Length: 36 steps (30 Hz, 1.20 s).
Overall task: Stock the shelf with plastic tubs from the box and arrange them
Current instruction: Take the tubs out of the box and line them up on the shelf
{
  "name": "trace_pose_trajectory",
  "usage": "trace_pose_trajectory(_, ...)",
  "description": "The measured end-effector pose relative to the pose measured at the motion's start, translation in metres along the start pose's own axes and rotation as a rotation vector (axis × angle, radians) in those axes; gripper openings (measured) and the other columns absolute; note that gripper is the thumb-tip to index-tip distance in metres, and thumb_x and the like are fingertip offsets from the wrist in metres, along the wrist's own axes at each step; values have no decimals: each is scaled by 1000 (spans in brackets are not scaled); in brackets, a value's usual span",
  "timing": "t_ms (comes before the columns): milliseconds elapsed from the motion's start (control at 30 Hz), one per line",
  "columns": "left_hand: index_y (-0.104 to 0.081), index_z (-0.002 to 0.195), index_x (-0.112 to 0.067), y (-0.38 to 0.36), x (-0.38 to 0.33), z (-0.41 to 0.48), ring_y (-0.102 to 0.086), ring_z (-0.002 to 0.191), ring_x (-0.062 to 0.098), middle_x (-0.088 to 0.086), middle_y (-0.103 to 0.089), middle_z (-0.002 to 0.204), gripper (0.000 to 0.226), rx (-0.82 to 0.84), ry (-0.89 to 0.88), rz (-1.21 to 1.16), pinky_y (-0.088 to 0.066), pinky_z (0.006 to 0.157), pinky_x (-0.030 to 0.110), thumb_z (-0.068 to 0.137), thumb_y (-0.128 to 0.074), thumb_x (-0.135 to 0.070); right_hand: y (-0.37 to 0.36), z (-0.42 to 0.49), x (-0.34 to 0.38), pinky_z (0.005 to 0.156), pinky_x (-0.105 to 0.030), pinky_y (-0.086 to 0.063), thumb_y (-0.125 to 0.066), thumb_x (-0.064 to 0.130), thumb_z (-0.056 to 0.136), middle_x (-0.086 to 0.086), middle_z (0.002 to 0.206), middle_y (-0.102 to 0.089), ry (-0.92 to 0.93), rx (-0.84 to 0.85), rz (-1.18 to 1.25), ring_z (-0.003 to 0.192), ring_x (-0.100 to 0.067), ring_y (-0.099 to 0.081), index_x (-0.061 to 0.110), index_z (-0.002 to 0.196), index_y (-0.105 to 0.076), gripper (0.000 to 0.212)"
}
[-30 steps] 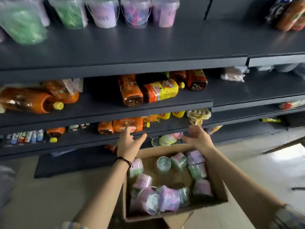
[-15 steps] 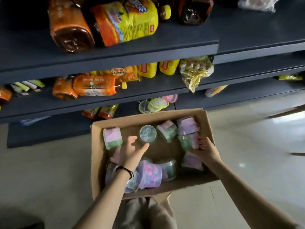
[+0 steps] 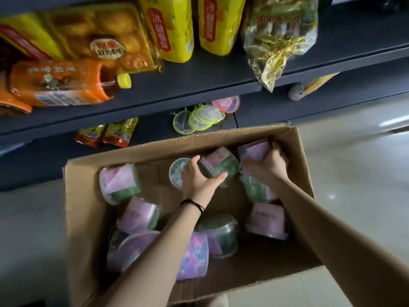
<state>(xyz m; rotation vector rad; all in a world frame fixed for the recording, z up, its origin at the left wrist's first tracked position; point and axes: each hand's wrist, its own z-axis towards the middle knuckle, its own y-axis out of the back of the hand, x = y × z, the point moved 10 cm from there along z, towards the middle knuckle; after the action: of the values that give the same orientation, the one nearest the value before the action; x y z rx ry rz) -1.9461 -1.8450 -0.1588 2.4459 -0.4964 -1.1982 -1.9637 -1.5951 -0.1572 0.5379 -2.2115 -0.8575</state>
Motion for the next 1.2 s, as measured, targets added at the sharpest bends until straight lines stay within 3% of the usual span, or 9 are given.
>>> trace_pose_trajectory(200, -42, 140, -10, -27, -16, 32, -36, 133, 26, 9, -42, 141, 96, -37, -167, 288, -26, 109, 34, 62, -86, -47, -29, 32, -15, 111, -43, -32, -86, 47, 61, -15, 147, -38, -64, 112, 37, 136, -33, -35, 4, 149, -16, 121)
trace_pose_trajectory(333, -38, 142, -16, -32, -18, 41, -33, 132, 27, 6, -35, 143, 107, -101, -252, 535, -27, 105, 41, 53, -86, -55, -37, 46, -22, 105, -39, -39, -86, 55, 57, -13, 140, -45, -55, 140, 31, 128, -29, -45, 7, 140, -36, 108)
trace_pose_trajectory(467, -45, 135, -20, -25, -15, 42, -38, 125, 27, 5, -40, 135, 102, -92, -305, 693, -32, 99, 39, 48, -89, -50, -44, 46, -26, 101, -38, -41, -84, 64, 47, -11, 136, -45, -48, 176, -91, 126, -30, -46, 13, 135, -37, 112)
trace_pose_trajectory(633, -41, 137, -30, -24, -2, 38, -33, 129, 22, -3, -37, 140, 106, 168, -465, 973, -28, 101, 39, 45, -87, -54, -61, 36, -29, 98, -37, -44, -87, 59, 46, -11, 135, -46, -49, 327, -159, 122, -27, -48, 10, 136, -35, 115)
trace_pose_trajectory(800, -27, 144, -43, -31, 31, 20, -3, 146, 24, -4, -16, 154, 107, 509, -692, 1229, -5, 115, 46, 55, -88, -39, -74, 23, -19, 98, -42, -45, -86, 57, 48, -12, 135, -44, 13, 404, -283, 122, -30, -48, 15, 135, -35, 109)
trace_pose_trajectory(900, -21, 144, -51, -21, 36, 16, 5, 147, 25, -3, -8, 157, 108, 480, -685, 1202, -4, 116, 48, 60, -86, -32, -83, 17, 1, 101, -41, -41, -86, 52, 51, -12, 134, -39, 133, 412, -357, 125, -33, -43, 20, 138, -33, 106)
trace_pose_trajectory(967, -21, 147, -49, -4, 31, 11, -4, 146, 29, 1, -13, 157, 111, 328, -644, 1107, -15, 115, 48, 58, -86, -30, -89, 11, 13, 104, -46, -37, -86, 51, 51, -10, 137, -37, 214, 419, -400, 128, -34, -40, 26, 142, -29, 110)
trace_pose_trajectory(1033, -32, 146, -41, 19, 29, 2, -22, 140, 31, 6, -26, 151, 112, 161, -561, 853, -26, 112, 46, 52, -90, -26, -90, 6, 22, 106, -49, -35, -86, 49, 50, -9, 139, -37, 268, 404, -382, 129, -34, -38, 32, 145, -27, 113)
trace_pose_trajectory(1200, -46, 134, -7, 39, 70, -10, -42, 120, 26, 14, -44, 127, 92, 54, -200, 253, -34, 99, 27, 56, -93, -19, -87, -6, 28, 109, -38, -33, -92, 32, 53, -13, 142, -34, 274, 356, -170, 132, -32, -36, 25, 151, -21, 122)
